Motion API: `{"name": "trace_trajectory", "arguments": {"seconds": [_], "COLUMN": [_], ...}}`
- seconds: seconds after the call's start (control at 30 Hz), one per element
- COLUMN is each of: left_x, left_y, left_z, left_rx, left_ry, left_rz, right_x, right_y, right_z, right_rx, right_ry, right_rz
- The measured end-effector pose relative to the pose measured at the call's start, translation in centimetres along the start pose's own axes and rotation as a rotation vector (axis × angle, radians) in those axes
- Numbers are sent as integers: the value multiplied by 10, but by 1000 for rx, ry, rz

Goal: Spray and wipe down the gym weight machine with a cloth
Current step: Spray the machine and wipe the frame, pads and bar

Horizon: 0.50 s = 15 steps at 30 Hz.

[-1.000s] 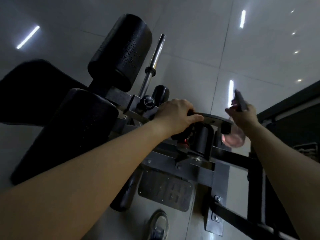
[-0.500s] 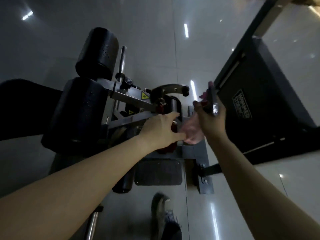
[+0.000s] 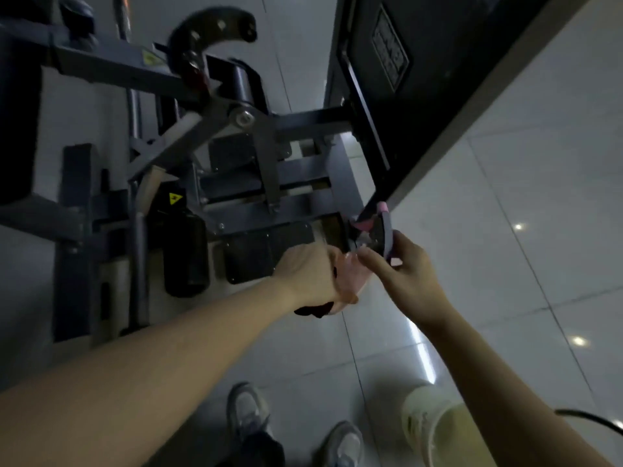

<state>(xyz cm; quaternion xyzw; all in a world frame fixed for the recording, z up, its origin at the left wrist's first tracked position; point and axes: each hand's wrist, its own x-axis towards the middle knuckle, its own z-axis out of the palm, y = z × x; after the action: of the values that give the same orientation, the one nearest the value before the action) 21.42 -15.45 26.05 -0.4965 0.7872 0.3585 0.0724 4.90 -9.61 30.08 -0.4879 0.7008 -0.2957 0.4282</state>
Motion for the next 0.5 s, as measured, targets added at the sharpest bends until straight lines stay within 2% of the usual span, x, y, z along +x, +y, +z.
{"name": "trace_trajectory", "arguments": {"seconds": [0.1,0.27,0.37,0.5], "left_x": [16,36,46,48], "left_y": [20,35,27,15], "left_z": [60,157,197,218], "left_rx": [149,164,-139,-861], "left_ry": [-61,-144,-138,-213], "left_rz": [49,-40,-292,-700], "right_x": [-15,-31,-36,-44], "right_y": [56,152,221,320], "right_z": [-17,-19,-6,21], "right_rx": [-207,-38,10,-27], "right_ry": [33,72,144,198], "right_rz": [139,444,579,716]}}
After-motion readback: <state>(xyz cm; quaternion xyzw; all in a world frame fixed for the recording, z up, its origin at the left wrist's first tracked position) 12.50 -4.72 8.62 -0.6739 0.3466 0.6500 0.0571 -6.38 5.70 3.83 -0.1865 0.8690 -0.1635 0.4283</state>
